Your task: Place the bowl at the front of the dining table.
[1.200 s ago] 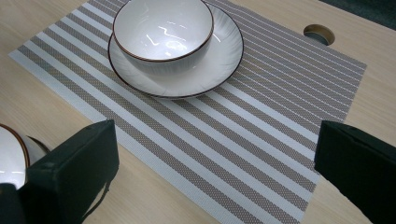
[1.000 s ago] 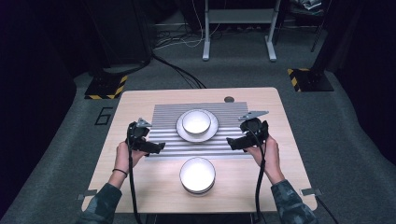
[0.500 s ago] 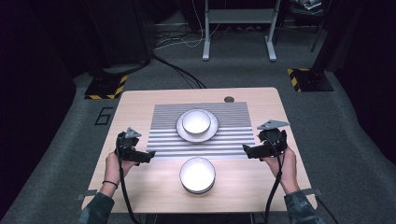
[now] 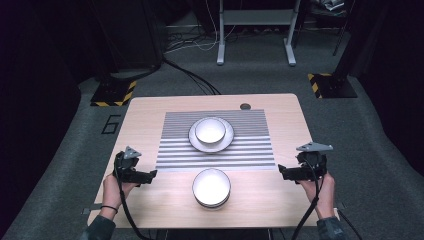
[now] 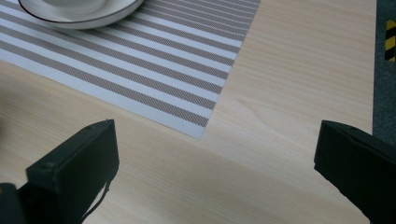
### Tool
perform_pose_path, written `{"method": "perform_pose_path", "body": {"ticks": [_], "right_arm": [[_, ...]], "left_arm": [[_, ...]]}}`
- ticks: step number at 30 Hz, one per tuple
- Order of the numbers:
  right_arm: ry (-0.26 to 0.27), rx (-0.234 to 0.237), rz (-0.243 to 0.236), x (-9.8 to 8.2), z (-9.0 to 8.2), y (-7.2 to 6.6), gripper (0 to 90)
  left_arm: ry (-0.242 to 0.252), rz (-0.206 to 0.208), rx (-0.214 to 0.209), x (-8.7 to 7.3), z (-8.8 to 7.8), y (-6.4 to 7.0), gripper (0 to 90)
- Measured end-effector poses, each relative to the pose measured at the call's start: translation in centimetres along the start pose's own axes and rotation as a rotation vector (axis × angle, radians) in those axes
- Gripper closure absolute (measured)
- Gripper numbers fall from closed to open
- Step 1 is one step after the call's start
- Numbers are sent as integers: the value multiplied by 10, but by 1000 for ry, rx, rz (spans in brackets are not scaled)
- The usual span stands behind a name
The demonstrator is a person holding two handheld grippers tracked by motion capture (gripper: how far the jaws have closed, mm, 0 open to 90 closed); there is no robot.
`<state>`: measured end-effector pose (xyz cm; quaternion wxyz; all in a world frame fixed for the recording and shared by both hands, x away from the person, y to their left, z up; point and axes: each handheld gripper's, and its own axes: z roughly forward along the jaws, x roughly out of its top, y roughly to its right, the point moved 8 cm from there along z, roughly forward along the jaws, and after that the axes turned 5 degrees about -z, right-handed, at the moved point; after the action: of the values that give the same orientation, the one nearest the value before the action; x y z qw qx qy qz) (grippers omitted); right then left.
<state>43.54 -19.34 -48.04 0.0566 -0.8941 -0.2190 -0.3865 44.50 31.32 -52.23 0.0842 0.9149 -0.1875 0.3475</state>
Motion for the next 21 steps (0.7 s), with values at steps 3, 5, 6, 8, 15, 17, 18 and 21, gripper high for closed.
{"method": "perform_pose_path", "body": {"ticks": [3,5,6,8,15,17,18,21], "right_arm": [[-11,-7,24,-14,1,6,0],[-18,-13,33,-20,2,8,0],[-20,-18,37,-25,3,9,0],[-26,-21,48,-33,5,12,0],[-50,-46,72,-64,21,21,0],[-62,-41,79,-75,29,23,0],[-72,-46,83,-80,33,24,0],[-82,-73,69,-91,43,28,0]], "left_arm": [[-11,-11,5,-11,1,-4,5],[-21,-23,3,-19,2,-6,4],[-27,-29,3,-23,3,-7,3],[-36,-38,7,-31,5,-9,3],[-44,-41,3,-53,10,-12,3],[-46,-44,-5,-60,14,-12,3],[-48,-48,-8,-63,16,-11,3],[-46,-47,-4,-68,22,-11,1]]}}
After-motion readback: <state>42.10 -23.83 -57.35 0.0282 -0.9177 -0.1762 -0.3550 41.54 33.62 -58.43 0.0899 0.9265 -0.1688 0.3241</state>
